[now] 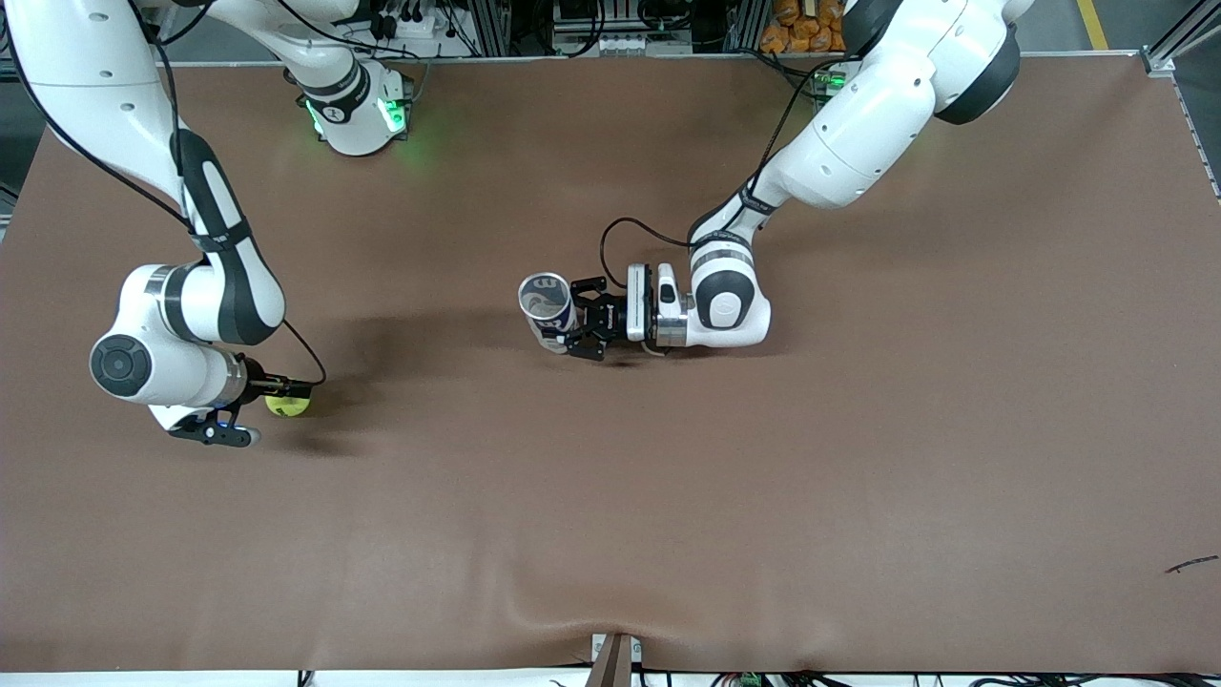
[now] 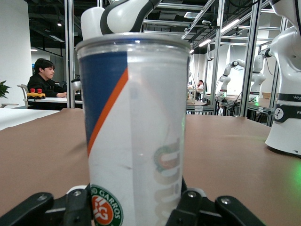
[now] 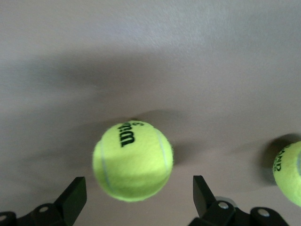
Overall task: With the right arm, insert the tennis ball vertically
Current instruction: 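Grasp the nearer tennis ball with the right gripper and lift it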
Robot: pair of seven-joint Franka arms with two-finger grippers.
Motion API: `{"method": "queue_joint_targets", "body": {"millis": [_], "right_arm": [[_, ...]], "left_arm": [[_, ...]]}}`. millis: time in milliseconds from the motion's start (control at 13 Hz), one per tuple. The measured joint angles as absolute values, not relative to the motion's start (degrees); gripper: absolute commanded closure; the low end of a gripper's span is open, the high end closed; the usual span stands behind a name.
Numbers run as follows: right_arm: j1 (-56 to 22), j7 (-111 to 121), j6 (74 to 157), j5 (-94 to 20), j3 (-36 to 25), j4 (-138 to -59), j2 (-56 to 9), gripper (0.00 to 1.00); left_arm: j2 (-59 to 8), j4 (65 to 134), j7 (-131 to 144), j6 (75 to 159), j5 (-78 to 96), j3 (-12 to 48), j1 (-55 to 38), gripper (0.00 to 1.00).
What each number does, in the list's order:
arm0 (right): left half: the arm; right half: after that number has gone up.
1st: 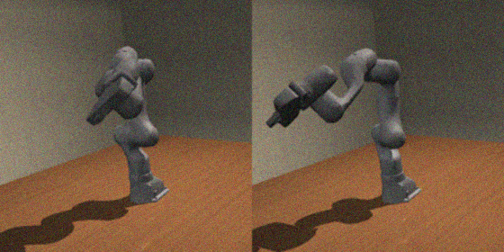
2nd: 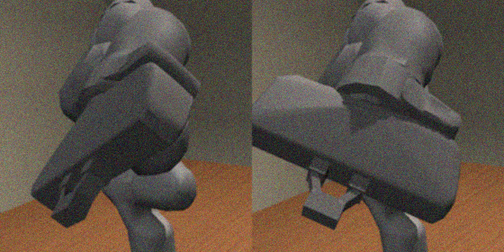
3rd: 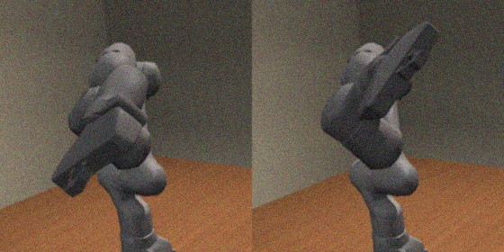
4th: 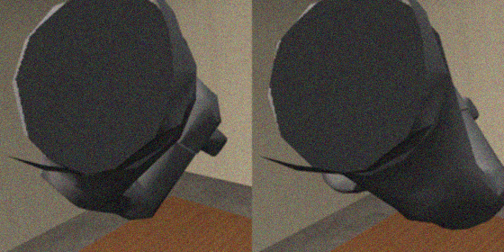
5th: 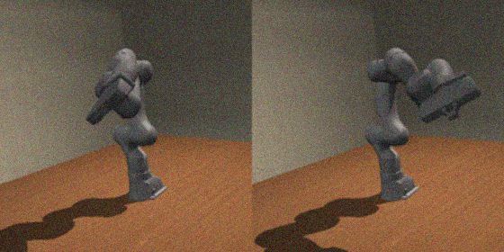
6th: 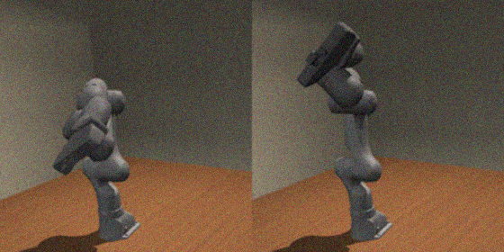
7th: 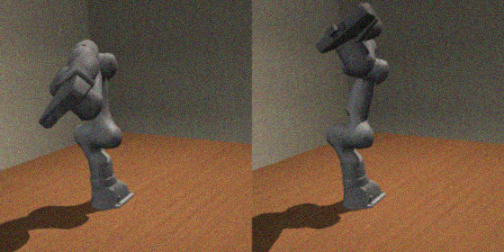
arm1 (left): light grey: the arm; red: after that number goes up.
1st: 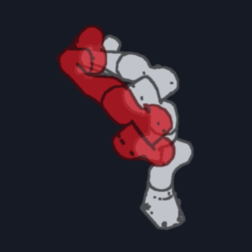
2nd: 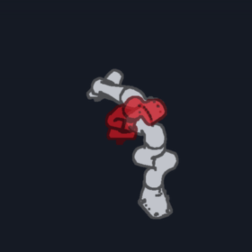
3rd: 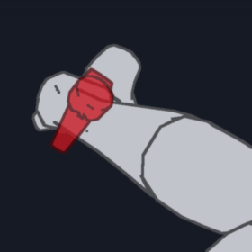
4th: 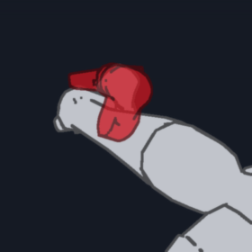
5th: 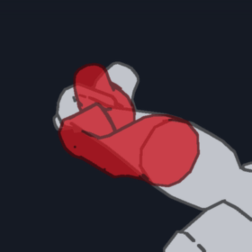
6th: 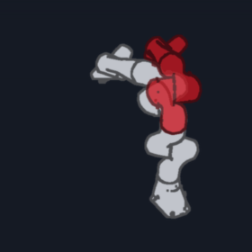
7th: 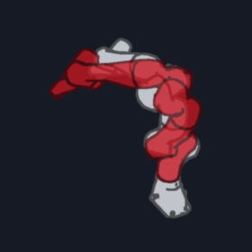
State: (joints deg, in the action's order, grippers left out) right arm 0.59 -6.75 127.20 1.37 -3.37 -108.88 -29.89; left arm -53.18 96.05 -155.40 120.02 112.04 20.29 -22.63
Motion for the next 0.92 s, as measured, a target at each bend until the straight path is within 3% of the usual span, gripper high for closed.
{"method": "queue_joint_targets", "body": {"millis": [462,615,692,846,923], "right_arm": [[0.61,-6.78,129.99,1.35,-3.18,-109.00,-30.86,0.00],[0.63,-6.92,131.16,1.33,-3.22,-109.00,-31.50,0.41],[0.63,-7.06,131.48,1.33,-3.23,-109.00,-31.71,0.54],[0.63,-7.83,131.81,1.32,-3.22,-108.72,-31.75,0.65],[0.62,-8.57,131.86,1.32,-3.19,-108.16,-31.75,0.65]], "left_arm": [[-53.19,96.01,-155.40,119.99,112.04,20.30,-22.63,0.39],[-53.18,95.99,-155.40,119.97,112.04,20.30,-22.67,0.38],[-53.19,95.95,-155.40,119.95,112.04,20.31,-22.68,0.38],[-53.18,95.86,-155.40,119.94,112.04,20.31,-22.68,0.37],[-53.18,95.83,-155.40,119.93,112.04,20.31,-22.68,0.37]]}}
